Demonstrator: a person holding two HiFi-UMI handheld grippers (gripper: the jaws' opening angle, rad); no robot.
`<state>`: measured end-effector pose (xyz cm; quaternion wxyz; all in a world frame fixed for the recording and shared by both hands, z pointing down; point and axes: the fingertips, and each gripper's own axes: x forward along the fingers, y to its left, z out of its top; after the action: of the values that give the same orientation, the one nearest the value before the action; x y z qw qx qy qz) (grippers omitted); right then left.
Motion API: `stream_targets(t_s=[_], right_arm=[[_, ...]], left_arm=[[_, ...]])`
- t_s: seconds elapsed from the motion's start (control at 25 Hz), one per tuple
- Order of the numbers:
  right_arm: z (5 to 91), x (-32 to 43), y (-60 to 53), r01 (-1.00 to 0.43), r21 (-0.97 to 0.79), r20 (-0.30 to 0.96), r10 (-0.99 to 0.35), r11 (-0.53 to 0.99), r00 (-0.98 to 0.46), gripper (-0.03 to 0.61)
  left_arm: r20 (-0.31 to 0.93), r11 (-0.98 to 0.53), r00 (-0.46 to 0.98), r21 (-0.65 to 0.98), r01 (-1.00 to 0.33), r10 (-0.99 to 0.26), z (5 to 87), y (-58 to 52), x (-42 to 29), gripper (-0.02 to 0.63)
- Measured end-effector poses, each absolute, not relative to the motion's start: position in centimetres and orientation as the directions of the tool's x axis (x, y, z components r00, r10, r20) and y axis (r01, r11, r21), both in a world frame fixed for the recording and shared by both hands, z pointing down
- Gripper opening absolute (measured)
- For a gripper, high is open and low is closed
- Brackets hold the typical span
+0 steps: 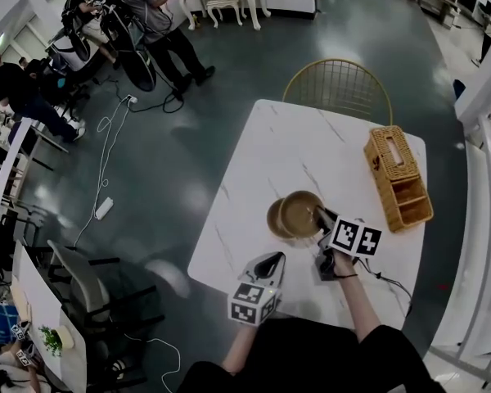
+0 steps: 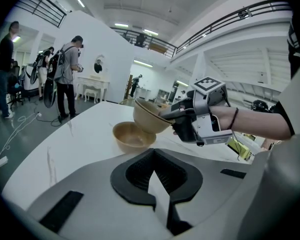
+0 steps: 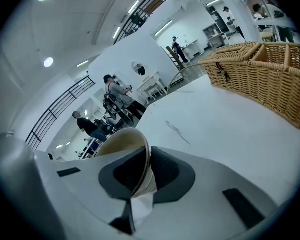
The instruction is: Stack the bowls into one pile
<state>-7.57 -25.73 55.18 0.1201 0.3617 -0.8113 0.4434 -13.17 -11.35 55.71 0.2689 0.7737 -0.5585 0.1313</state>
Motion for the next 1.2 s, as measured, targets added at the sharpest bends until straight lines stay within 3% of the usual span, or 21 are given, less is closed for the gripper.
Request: stream_targets(t_s=[1.2], right_arm=[[58.0, -11.8, -25.7, -0.747, -0.392, 0.626, -0.439, 0.537, -0.644, 0.035]], left_arm=[[0.526, -0.152, 0.282, 0.277, -0.949, -0.802, 56.9, -10.4, -15.4, 0.014]])
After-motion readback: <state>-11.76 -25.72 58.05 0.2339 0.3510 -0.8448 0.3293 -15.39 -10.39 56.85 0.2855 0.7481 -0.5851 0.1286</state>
